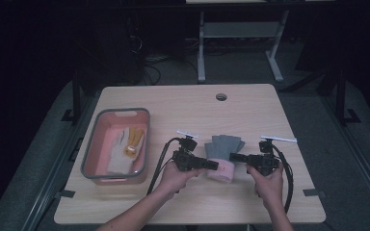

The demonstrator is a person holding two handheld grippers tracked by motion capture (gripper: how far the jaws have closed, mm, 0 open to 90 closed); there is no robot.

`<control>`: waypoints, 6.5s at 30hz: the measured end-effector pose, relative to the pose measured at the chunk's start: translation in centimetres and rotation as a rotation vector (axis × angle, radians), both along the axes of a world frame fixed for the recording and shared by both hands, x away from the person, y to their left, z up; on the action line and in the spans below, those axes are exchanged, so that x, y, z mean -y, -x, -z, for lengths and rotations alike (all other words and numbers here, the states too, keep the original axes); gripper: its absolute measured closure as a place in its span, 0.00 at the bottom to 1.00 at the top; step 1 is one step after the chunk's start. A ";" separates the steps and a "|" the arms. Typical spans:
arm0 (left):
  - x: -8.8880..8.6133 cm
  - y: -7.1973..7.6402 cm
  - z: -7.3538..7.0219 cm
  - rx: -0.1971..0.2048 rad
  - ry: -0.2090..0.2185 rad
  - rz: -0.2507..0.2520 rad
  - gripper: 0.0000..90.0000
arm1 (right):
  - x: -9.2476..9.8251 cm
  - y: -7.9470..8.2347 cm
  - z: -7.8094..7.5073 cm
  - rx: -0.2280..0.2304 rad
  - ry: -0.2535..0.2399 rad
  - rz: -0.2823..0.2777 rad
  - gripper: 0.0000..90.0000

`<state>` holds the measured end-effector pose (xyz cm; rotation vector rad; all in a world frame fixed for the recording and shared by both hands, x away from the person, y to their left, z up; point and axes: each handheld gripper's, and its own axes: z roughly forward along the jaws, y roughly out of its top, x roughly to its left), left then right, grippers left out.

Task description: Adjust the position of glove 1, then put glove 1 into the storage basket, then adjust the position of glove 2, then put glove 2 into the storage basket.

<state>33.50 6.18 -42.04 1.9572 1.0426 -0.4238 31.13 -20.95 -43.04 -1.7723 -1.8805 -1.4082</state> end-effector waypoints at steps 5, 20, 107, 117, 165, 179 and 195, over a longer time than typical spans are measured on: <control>-1.2 -0.1 -0.9 0.008 0.020 -0.014 0.68 | -0.9 -0.5 -1.0 0.007 -0.009 -0.019 0.87; -5.3 -0.6 -2.9 0.035 0.031 -0.068 0.69 | -4.7 -2.8 -3.0 0.015 0.010 -0.091 0.87; -16.6 -0.5 -7.8 0.128 0.047 -0.203 0.70 | -16.1 -7.4 -7.6 0.047 0.016 -0.288 0.87; -18.2 -0.5 -8.4 0.132 0.047 -0.231 0.71 | -17.7 -8.0 -8.3 0.060 -0.001 -0.311 0.87; -25.1 -0.2 -9.7 0.126 -0.021 -0.368 0.76 | -25.4 -10.7 -9.1 0.076 -0.049 -0.423 0.87; -26.3 0.0 -8.8 0.115 -0.050 -0.394 0.76 | -27.0 -11.2 -7.8 0.046 -0.055 -0.444 0.87; -27.6 0.3 -6.9 0.077 -0.092 -0.409 0.77 | -29.0 -11.4 -6.0 0.014 -0.009 -0.476 0.87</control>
